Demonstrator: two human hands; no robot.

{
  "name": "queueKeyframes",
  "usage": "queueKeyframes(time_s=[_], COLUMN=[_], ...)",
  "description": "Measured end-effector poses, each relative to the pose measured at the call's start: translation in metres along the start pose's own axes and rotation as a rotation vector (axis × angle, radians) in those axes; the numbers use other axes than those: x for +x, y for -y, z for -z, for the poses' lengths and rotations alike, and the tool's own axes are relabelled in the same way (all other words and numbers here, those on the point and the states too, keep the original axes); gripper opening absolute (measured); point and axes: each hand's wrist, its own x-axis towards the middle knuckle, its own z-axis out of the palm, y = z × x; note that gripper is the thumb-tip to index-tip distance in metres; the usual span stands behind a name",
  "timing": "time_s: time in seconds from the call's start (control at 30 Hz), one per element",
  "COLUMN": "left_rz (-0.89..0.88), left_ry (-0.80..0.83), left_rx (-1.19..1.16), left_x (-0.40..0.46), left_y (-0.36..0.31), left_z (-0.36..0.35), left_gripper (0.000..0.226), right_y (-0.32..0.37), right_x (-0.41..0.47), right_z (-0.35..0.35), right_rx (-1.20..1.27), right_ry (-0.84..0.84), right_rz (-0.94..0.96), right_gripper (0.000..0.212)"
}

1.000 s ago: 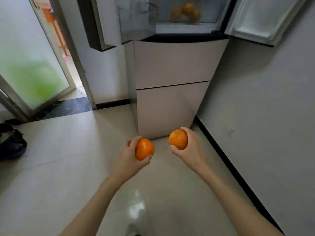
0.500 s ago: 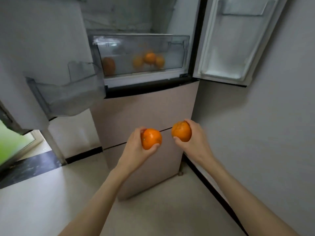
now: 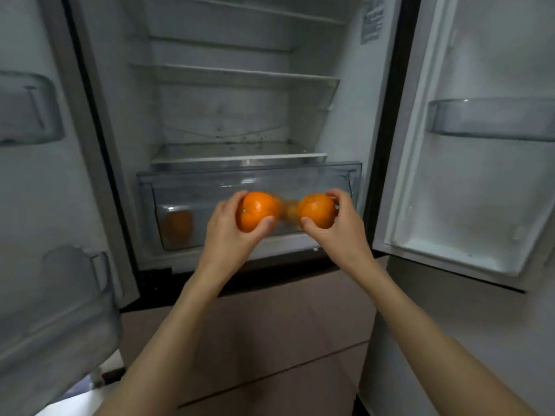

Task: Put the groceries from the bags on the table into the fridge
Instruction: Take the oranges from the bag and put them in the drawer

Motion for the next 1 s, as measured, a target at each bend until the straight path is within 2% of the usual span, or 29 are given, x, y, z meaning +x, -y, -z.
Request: queueKeyframes(time_s=[0.17, 0.27, 0.37, 0.53, 0.67, 0.87, 1.0], left_rz=[-0.011, -0.011, 0.043, 0.203, 0.301, 0.311, 0.221], left_ry=[-0.193, -0.247, -0.217, -0.105, 0.031, 0.044, -0.017], left_rx=[0.106, 0.212, 0.306, 0.475, 0.571, 0.673, 0.674], left_x=[0.086, 0.132, 0.166, 0.191, 0.187, 0.185, 0.178], left_y=[-0.003, 0.005, 0.013, 0.036, 0.055, 0.060, 0.061], left_z=[-0.014, -0.008, 0.001, 0.012, 0.008, 0.008, 0.008], left_gripper=[0.062, 0.064, 0.062, 0.051, 0.046, 0.042, 0.033], right_y=[0.005, 0.008, 0.009, -0.005, -0.021, -0.018, -0.015], right_x=[0.102, 0.153, 0.194, 0.229, 0.241, 0.238, 0.220], right_z=[-0.002, -0.008, -0.018, -0.039, -0.055, -0.055, -0.048], right_rx=[0.031, 0.006, -0.039, -0.319, -0.537, -0.658, -0.614], right_ry=[-0.021, -0.007, 0.065, 0.280, 0.375, 0.479, 0.356], right_rz=[0.142, 0.218, 0.223, 0.096, 0.045, 0.074, 0.175], right_gripper=[0.059, 0.060, 0.060, 0.050, 0.031, 0.056, 0.058])
